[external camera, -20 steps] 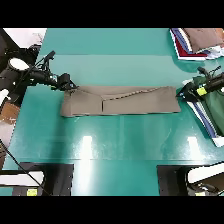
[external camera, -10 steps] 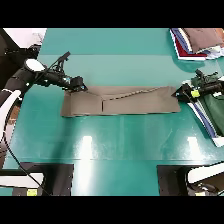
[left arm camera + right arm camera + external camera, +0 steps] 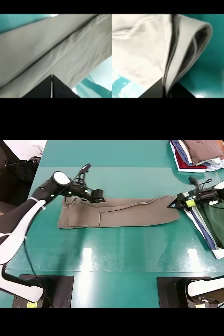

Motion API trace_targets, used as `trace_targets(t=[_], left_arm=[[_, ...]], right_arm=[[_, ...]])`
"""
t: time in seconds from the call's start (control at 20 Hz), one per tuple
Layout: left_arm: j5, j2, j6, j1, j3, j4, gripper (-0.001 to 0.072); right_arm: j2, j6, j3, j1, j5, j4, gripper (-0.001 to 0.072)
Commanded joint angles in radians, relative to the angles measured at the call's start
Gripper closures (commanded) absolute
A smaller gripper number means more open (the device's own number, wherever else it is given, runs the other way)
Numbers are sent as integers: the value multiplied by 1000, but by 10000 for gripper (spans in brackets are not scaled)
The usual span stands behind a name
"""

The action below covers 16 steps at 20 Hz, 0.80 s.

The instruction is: Fold the shirts.

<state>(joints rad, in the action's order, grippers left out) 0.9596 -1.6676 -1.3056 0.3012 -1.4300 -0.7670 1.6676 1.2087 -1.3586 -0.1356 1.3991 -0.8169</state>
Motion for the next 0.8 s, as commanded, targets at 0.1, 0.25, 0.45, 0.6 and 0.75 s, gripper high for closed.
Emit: trace_targets(t=[0.1, 0.25, 0.45, 0.6, 0.75], left_arm=[[-1, -188, -36, 126, -193, 0, 678], [1, -274, -59, 180, -249, 7, 678], [-33, -317, -59, 229, -267, 19, 678], [-68, -320, -59, 237, -267, 39, 678], [-77, -320, -57, 237, -267, 42, 678]], right_arm=[[-180, 45, -70, 27, 16, 141, 699], [-197, 103, -203, 95, 46, 142, 699], [-186, 155, -364, 203, 53, 142, 699], [-134, 166, -484, 284, 77, 142, 699], [-67, 171, -587, 361, 94, 142, 699]])
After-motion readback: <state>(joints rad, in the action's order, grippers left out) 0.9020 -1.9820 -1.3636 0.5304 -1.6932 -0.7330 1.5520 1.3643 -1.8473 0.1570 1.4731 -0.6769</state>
